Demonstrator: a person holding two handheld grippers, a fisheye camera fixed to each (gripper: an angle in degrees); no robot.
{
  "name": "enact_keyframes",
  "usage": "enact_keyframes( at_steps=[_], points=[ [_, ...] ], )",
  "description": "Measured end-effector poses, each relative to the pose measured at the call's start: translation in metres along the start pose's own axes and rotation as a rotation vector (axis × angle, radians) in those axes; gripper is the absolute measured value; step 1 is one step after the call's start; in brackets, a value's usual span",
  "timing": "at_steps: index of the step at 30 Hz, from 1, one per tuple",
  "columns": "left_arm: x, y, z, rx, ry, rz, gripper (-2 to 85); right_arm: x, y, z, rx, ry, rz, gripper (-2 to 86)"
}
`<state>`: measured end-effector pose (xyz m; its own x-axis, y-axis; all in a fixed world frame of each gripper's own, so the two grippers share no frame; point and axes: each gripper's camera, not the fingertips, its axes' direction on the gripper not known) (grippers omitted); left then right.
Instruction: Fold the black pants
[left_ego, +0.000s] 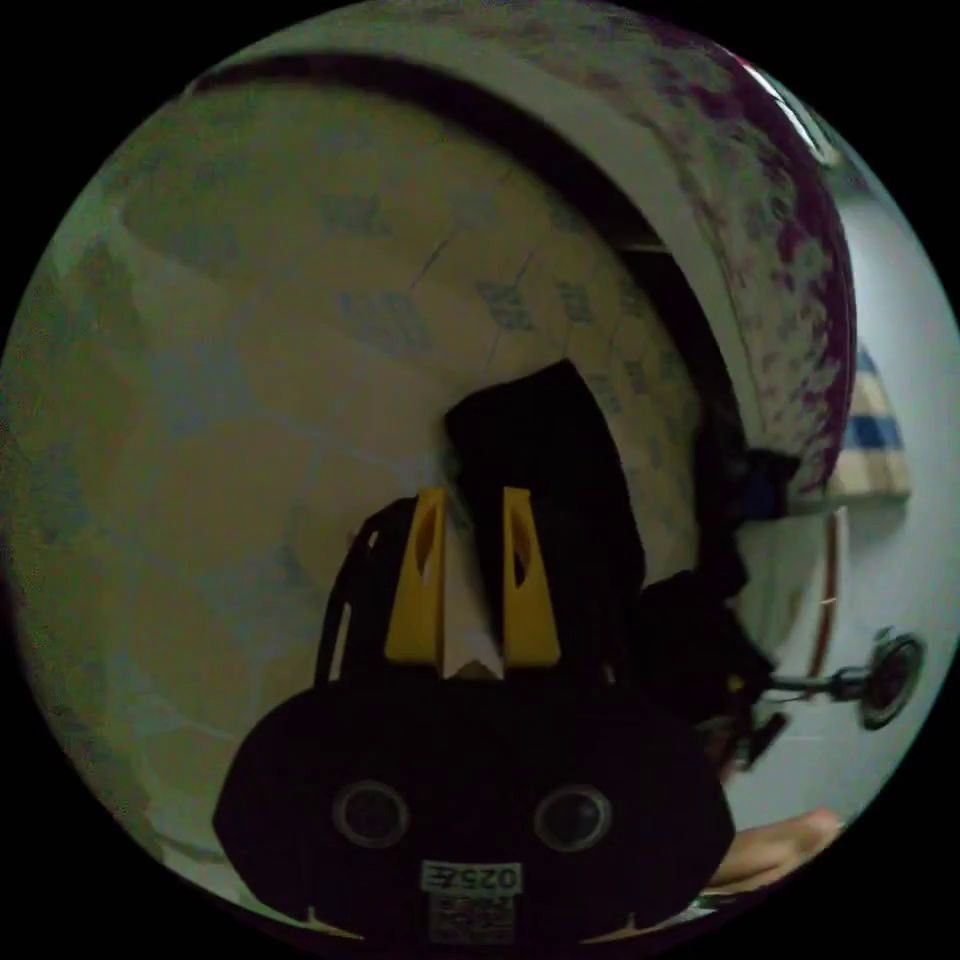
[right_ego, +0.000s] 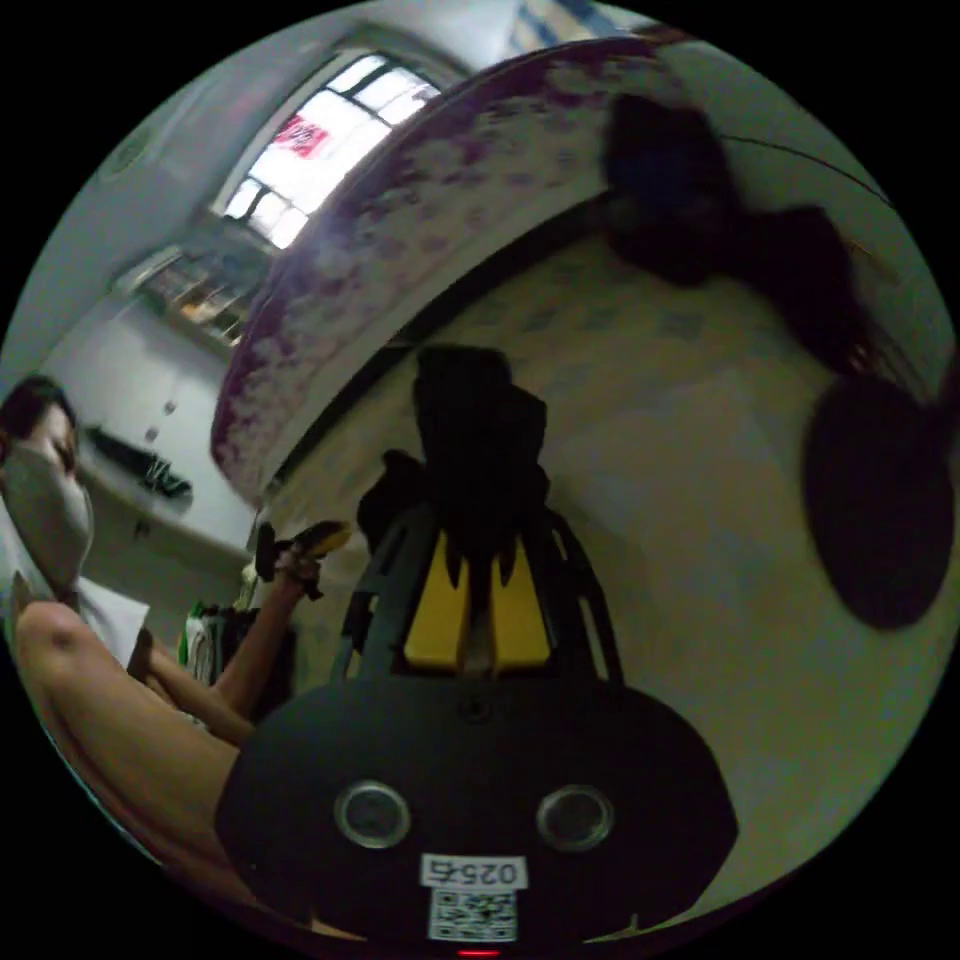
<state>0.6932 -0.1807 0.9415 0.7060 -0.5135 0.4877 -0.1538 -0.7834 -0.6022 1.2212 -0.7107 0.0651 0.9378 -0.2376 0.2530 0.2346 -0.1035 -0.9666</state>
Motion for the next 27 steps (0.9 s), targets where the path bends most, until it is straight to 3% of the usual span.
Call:
enact_keyframes(
  at_steps=[2,7,12,17,19,23,27],
  points=[
    [-0.033,-0.021,0.036,-0.137,0.152,-0.157,5.8,0.046,0.02,-0.028,-0.031,0.111,0.159,-0.8],
    [-0.037,-0.049,0.063,-0.088,0.265,-0.191,1.5,0.096,0.047,-0.032,-0.134,0.221,0.28,-0.8],
    [-0.009,-0.08,0.051,-0.049,0.26,-0.094,-1.1,0.103,0.002,-0.046,0.026,-0.032,0.303,-0.8],
    [0.039,-0.147,-0.041,0.128,0.195,0.015,-1.1,0.083,-0.114,-0.072,0.149,-0.354,0.201,-0.7],
    [0.042,-0.155,-0.082,0.185,0.154,0.005,-1.1,0.068,-0.137,-0.086,0.181,-0.366,0.161,-0.7],
    [0.021,-0.131,-0.162,0.266,0.247,0.01,-1.0,0.055,-0.168,-0.103,0.171,-0.455,0.132,-0.7],
    [-0.011,-0.076,-0.184,0.271,0.34,0.07,-0.9,0.069,-0.167,-0.102,0.115,-0.608,0.194,-0.7]
  ],
)
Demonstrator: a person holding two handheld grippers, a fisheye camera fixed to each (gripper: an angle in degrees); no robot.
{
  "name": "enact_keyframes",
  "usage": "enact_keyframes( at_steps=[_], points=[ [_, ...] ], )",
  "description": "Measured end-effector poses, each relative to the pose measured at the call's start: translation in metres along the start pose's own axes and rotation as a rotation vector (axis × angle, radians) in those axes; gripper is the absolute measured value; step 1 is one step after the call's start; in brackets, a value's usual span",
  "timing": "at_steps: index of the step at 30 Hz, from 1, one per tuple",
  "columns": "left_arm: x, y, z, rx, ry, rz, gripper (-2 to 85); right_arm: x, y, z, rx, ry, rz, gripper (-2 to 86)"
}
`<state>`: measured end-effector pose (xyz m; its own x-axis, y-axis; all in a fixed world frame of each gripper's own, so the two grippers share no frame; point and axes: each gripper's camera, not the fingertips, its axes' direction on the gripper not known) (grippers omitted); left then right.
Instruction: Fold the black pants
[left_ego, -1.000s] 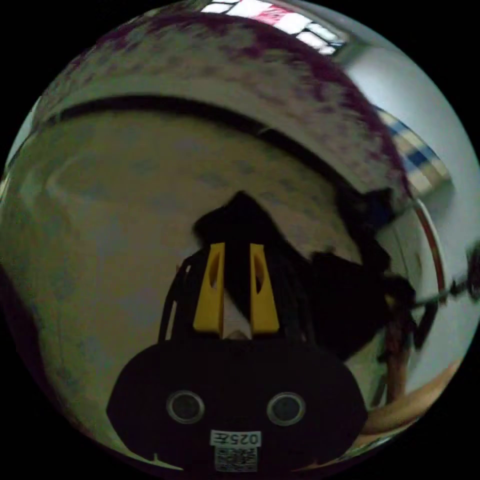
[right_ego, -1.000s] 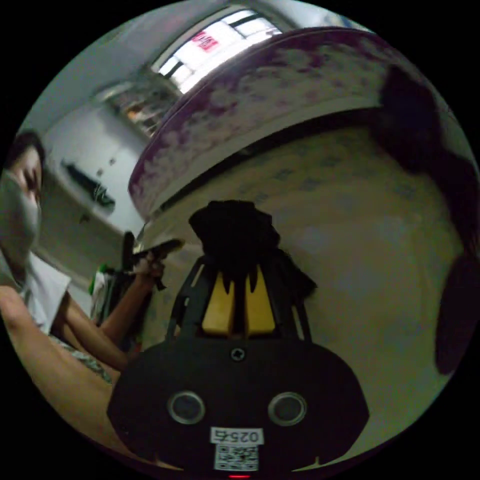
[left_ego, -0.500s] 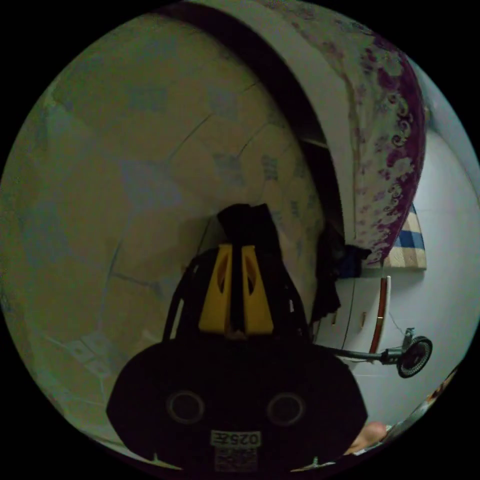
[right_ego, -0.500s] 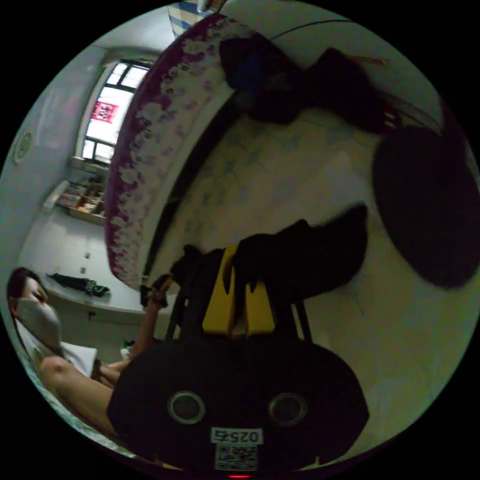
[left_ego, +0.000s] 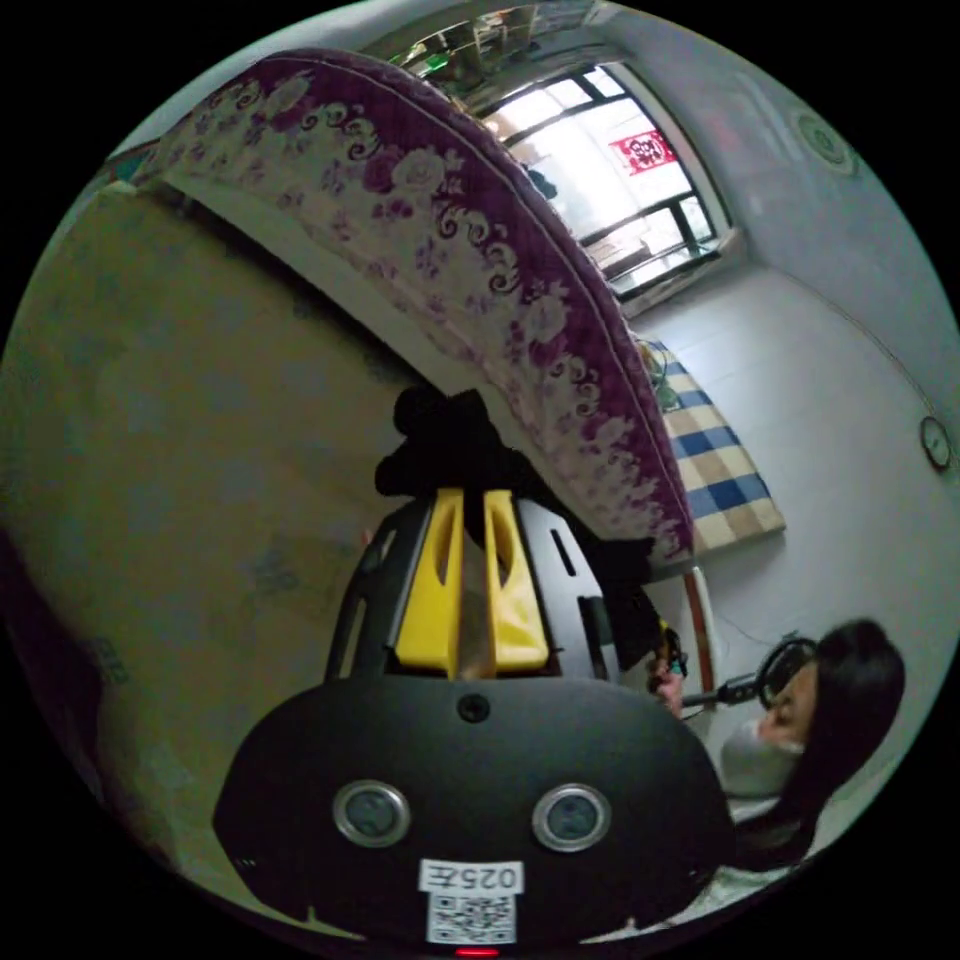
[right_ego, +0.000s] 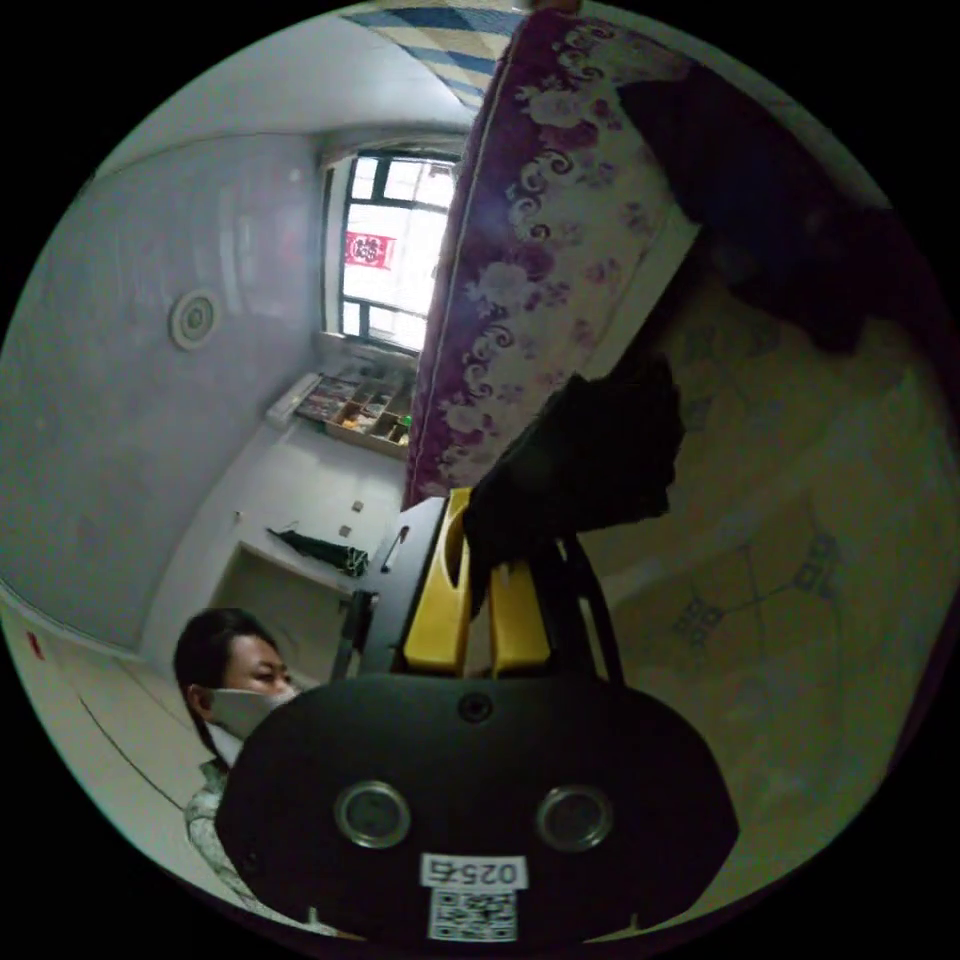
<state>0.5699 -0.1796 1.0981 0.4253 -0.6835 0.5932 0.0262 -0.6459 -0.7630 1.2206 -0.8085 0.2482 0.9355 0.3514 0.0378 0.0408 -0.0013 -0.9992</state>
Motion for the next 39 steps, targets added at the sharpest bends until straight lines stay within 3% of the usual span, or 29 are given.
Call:
enact_keyframes(
  at_steps=[3,7,10,13,16,18,20,22,24,25,26,27,30,35,37,39],
  points=[
    [-0.044,0.063,0.013,-0.018,-0.129,0.049,-0.4,0.035,0.014,0.008,-0.148,0.135,0.04,-0.4],
    [-0.171,0.166,0.093,-0.237,-0.311,-0.128,0.2,0.122,0.045,0.02,-0.362,0.416,0.094,1.7],
    [-0.231,0.229,0.113,-0.285,-0.506,-0.286,-0.4,0.156,0.064,-0.004,-0.335,0.529,0.218,5.7],
    [-0.247,0.267,0.085,-0.142,-0.541,-0.384,-0.6,0.134,0.071,-0.037,-0.216,0.64,0.191,7.5],
    [-0.218,0.281,0.085,0.002,-0.369,-0.167,-0.5,0.077,0.071,-0.041,-0.081,0.814,-0.052,9.0],
    [-0.188,0.284,0.114,-0.005,-0.365,0.013,-0.8,0.049,0.068,-0.022,-0.079,0.833,-0.228,9.3],
    [-0.156,0.291,0.179,-0.083,-0.431,0.213,-1.3,0.036,0.059,0.02,-0.206,0.794,-0.371,7.6],
    [-0.155,0.299,0.236,-0.169,-0.455,0.258,-1.1,0.049,0.049,0.051,-0.322,0.805,-0.368,4.1],
    [-0.17,0.308,0.292,-0.276,-0.521,0.255,-1.0,0.075,0.041,0.073,-0.425,0.901,-0.322,0.5],
    [-0.187,0.316,0.325,-0.355,-0.647,0.255,-0.9,0.096,0.039,0.081,-0.534,1.006,-0.252,-0.3],
    [-0.187,0.328,0.329,-0.296,-0.674,0.388,-0.9,0.096,0.033,0.067,-0.379,0.974,-0.249,-0.5],
    [-0.19,0.333,0.331,-0.301,-0.725,0.413,-0.9,0.101,0.031,0.061,-0.38,1.008,-0.176,-0.7],
    [-0.216,0.355,0.33,-0.391,-0.754,0.455,-0.9,0.114,0.043,0.034,-0.383,0.839,-0.04,-0.8],
    [-0.289,0.384,0.297,-0.365,-0.538,0.227,-0.7,0.122,0.089,-0.001,-0.277,0.685,-0.02,0.0],
    [-0.284,0.41,0.28,-0.247,-0.495,0.215,-0.5,0.117,0.097,-0.022,-0.13,0.606,0.006,2.1],
    [-0.262,0.45,0.269,-0.155,-0.328,0.287,0.6,0.11,0.103,-0.041,-0.006,0.546,0.019,6.2]
  ],
)
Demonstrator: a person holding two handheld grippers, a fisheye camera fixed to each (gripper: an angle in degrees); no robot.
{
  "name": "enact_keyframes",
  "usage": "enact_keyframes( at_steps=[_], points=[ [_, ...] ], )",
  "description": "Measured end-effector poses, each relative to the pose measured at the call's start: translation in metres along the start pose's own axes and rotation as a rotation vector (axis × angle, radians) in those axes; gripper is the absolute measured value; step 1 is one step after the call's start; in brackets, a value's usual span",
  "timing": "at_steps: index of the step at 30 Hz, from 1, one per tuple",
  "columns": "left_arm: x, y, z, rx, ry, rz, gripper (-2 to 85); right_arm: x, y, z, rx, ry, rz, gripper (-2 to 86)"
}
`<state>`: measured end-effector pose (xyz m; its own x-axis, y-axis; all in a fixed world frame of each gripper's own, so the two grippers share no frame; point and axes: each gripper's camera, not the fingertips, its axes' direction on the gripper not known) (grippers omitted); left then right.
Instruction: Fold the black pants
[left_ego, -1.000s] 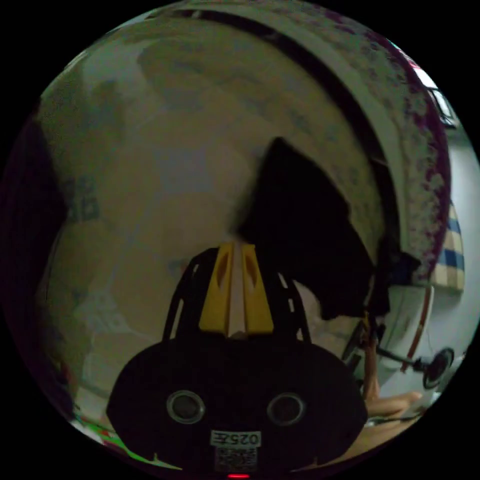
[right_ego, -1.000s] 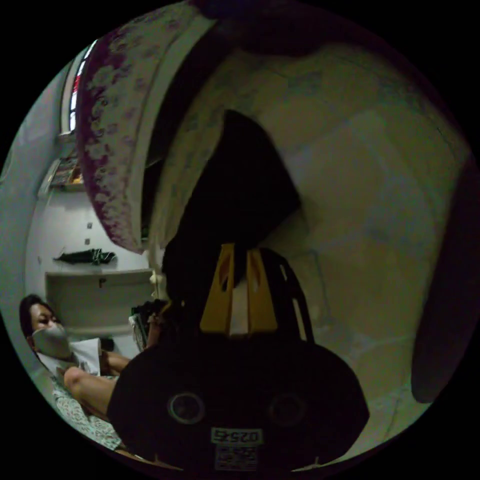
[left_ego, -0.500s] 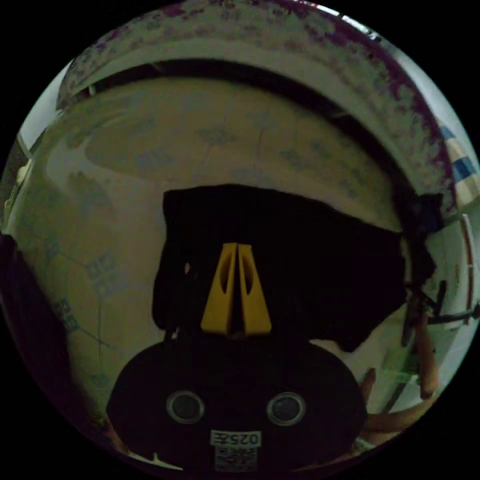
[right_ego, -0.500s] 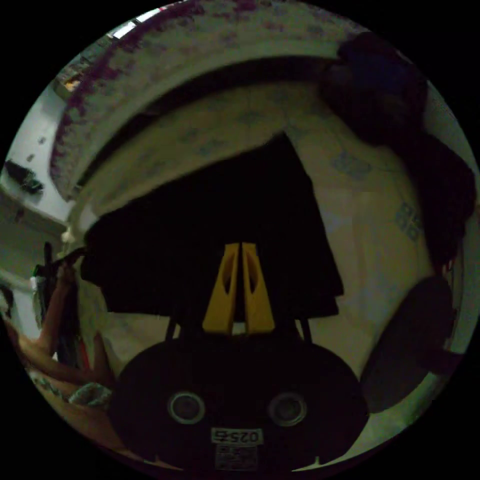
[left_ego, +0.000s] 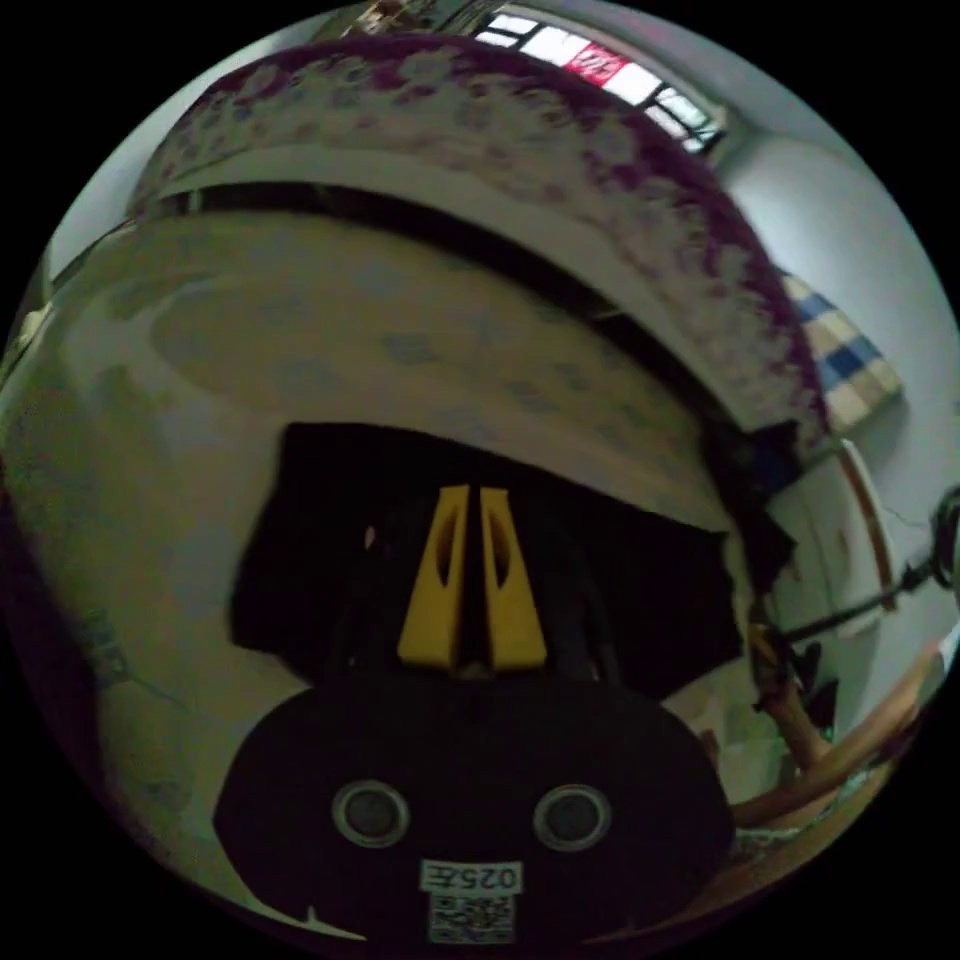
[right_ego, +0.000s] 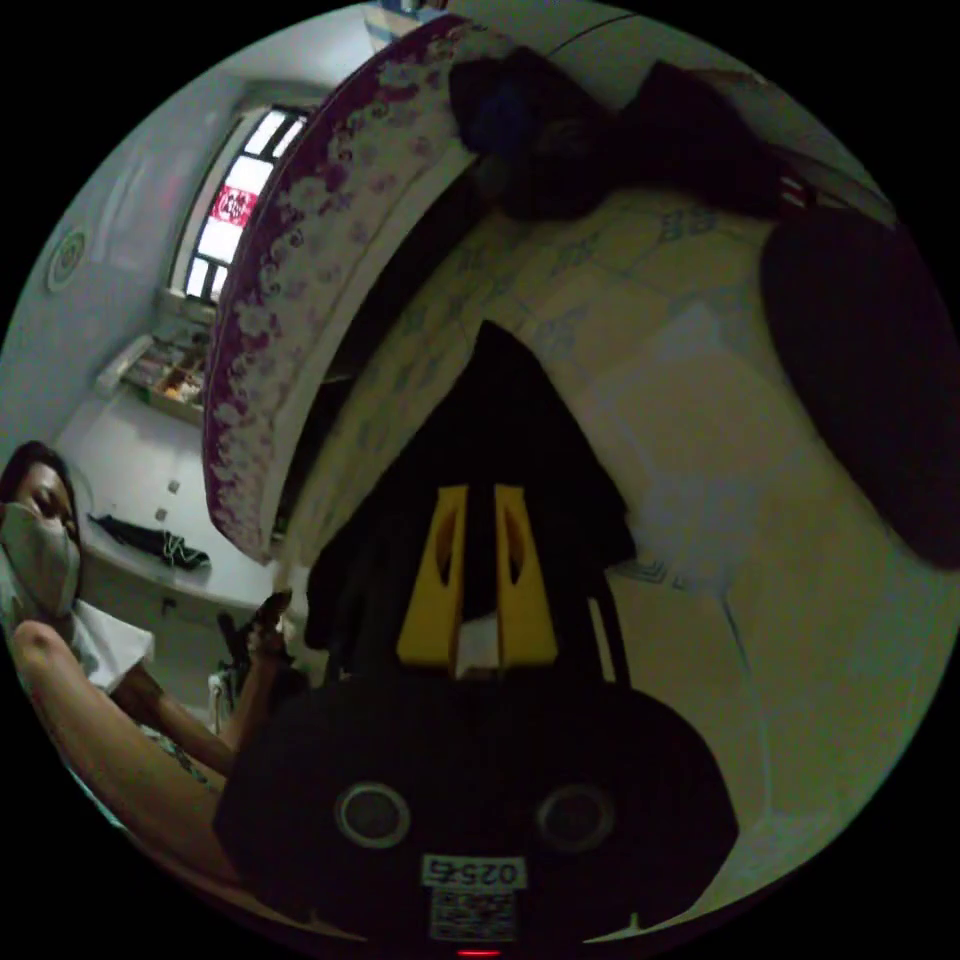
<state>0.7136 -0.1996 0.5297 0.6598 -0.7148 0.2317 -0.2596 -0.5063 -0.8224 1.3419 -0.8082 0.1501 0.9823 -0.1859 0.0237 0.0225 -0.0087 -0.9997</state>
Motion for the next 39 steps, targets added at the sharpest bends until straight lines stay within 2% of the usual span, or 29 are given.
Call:
enact_keyframes(
  at_steps=[1,3,5,8,11,16,18,20,22,26,30,33,39],
  points=[
    [0.027,0.026,0.0,0.035,0.108,0.057,2.2,0.003,0.003,-0.009,0.02,0.006,0.027,9.5],
    [0.076,0.066,0.02,-0.035,0.227,0.155,2.9,0.008,0.007,-0.017,0.027,0.076,0.062,14.0],
    [0.151,0.126,0.063,-0.195,0.368,0.347,3.1,0.019,0.012,-0.022,0.023,0.161,0.12,16.4],
    [0.237,0.205,0.114,-0.376,0.541,0.622,5.5,0.037,0.013,-0.019,0.058,0.109,0.2,17.9],
    [0.303,0.272,0.151,-0.463,0.574,0.901,7.2,0.047,0.004,-0.008,0.113,0.032,0.241,17.3],
    [0.36,0.337,0.182,-0.417,0.494,1.13,8.3,0.052,-0.013,0.002,0.163,-0.026,0.303,16.7],
    [0.371,0.358,0.195,-0.443,0.499,1.158,8.6,0.056,-0.022,0.007,0.137,-0.068,0.326,12.4],
    [0.382,0.387,0.206,-0.431,0.461,1.211,8.5,0.058,-0.036,0.018,0.065,-0.135,0.357,2.0],
    [0.387,0.406,0.206,-0.36,0.406,1.256,7.6,0.05,-0.045,0.021,0.077,-0.173,0.362,1.3],
    [0.388,0.433,0.208,-0.299,0.282,1.271,0.8,0.017,-0.073,0.033,-0.073,-0.042,0.207,3.5],
    [0.367,0.443,0.211,-0.345,0.295,1.249,-1.3,0.017,-0.106,0.043,-0.173,0.071,0.103,11.1],
    [0.353,0.448,0.201,-0.35,0.286,1.269,-1.4,0.026,-0.153,0.056,-0.173,0.074,0.035,16.3],
    [0.315,0.434,0.182,-0.403,0.334,1.191,-1.1,0.023,-0.238,0.135,-0.391,-0.091,-0.089,13.7]
  ],
)
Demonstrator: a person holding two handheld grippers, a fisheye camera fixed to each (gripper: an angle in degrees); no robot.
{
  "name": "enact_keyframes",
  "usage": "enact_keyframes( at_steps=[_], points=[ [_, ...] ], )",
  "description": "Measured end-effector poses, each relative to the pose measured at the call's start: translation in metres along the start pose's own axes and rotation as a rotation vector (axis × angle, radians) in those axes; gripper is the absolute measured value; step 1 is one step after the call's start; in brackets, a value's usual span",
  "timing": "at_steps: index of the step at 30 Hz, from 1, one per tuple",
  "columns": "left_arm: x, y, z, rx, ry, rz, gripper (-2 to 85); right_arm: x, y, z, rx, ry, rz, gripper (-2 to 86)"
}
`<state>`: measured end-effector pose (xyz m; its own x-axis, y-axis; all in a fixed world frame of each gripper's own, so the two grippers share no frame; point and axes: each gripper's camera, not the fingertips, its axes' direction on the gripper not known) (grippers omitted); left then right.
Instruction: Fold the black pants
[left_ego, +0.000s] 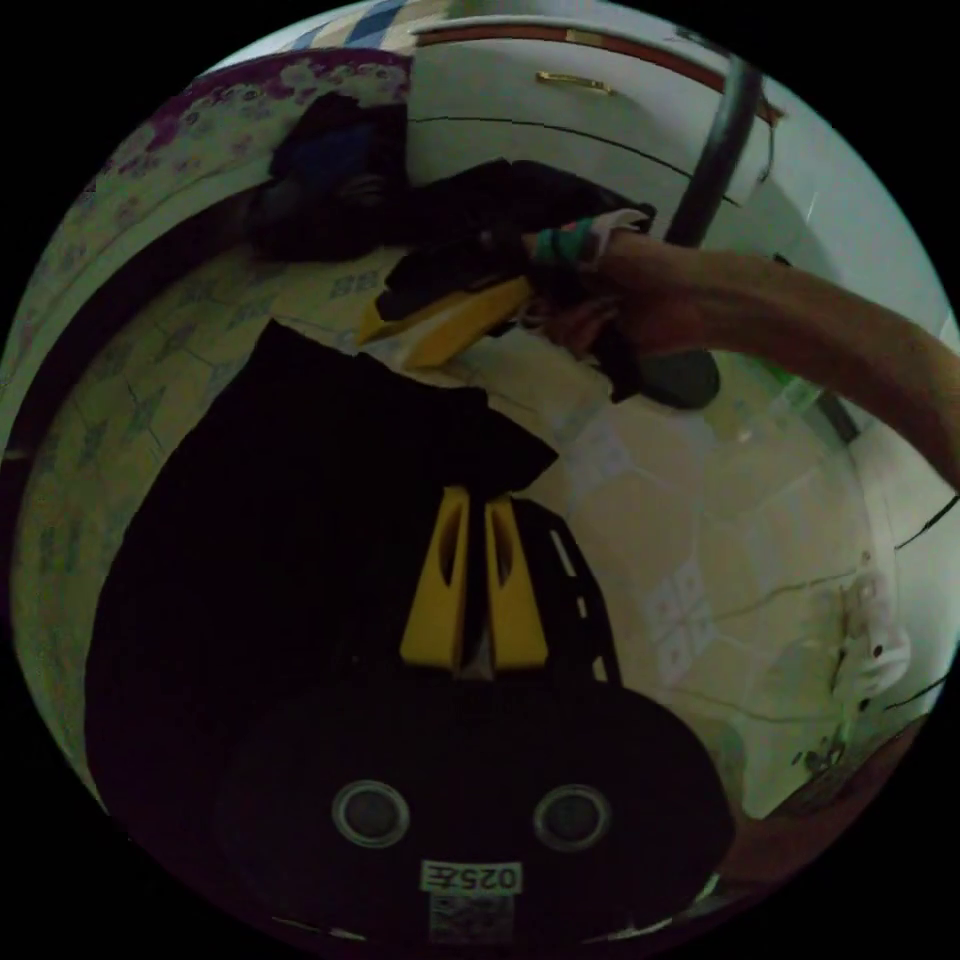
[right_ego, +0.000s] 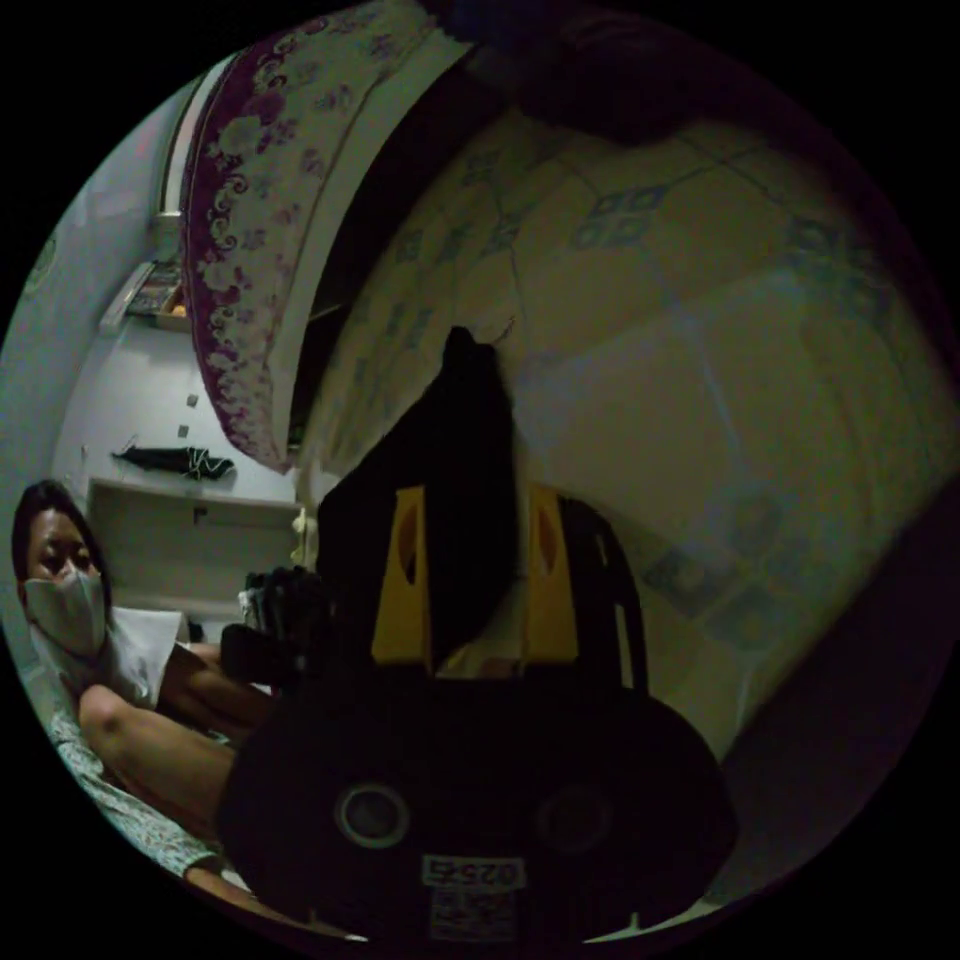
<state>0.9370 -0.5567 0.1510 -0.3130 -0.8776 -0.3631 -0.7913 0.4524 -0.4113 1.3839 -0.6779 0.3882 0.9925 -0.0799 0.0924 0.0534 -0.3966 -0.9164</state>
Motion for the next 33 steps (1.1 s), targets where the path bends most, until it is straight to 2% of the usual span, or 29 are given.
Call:
enact_keyframes(
  at_steps=[5,8,11,14,17,21,24,27,31,33],
  points=[
    [-0.047,0.034,-0.033,0.022,0.226,-0.165,-1.0,-0.014,-0.051,0.038,-0.1,-0.07,-0.043,12.9],
    [-0.059,0.055,-0.067,0.081,0.257,-0.175,-1.1,-0.014,-0.075,0.059,-0.148,-0.07,-0.033,10.0],
    [-0.067,0.069,-0.108,0.106,0.265,-0.181,-1.3,-0.006,-0.097,0.087,-0.174,-0.225,0.025,6.4],
    [-0.085,0.08,-0.15,0.118,0.319,-0.236,-1.4,-0.012,-0.11,0.115,-0.224,-0.258,0.063,1.1],
    [-0.112,0.091,-0.197,0.155,0.384,-0.273,-1.4,-0.031,-0.11,0.104,-0.102,-0.129,0.092,-0.1],
    [-0.142,0.099,-0.268,0.215,0.474,-0.23,-1.5,-0.066,-0.105,0.093,0.03,-0.32,0.113,-0.5],
    [-0.179,0.125,-0.357,0.322,0.502,-0.226,-1.5,-0.123,-0.112,0.115,0.038,-0.431,0.051,-0.5],
    [-0.246,0.195,-0.462,0.465,0.477,-0.34,-1.5,-0.207,-0.129,0.173,-0.049,-0.503,-0.092,-0.5],
    [-0.354,0.354,-0.614,0.685,0.314,-0.674,-1.4,-0.343,-0.142,0.306,-0.239,-0.606,-0.344,0.2],
    [-0.39,0.426,-0.668,0.711,0.197,-0.816,-1.1,-0.398,-0.14,0.382,-0.374,-0.644,-0.456,1.2]
  ],
)
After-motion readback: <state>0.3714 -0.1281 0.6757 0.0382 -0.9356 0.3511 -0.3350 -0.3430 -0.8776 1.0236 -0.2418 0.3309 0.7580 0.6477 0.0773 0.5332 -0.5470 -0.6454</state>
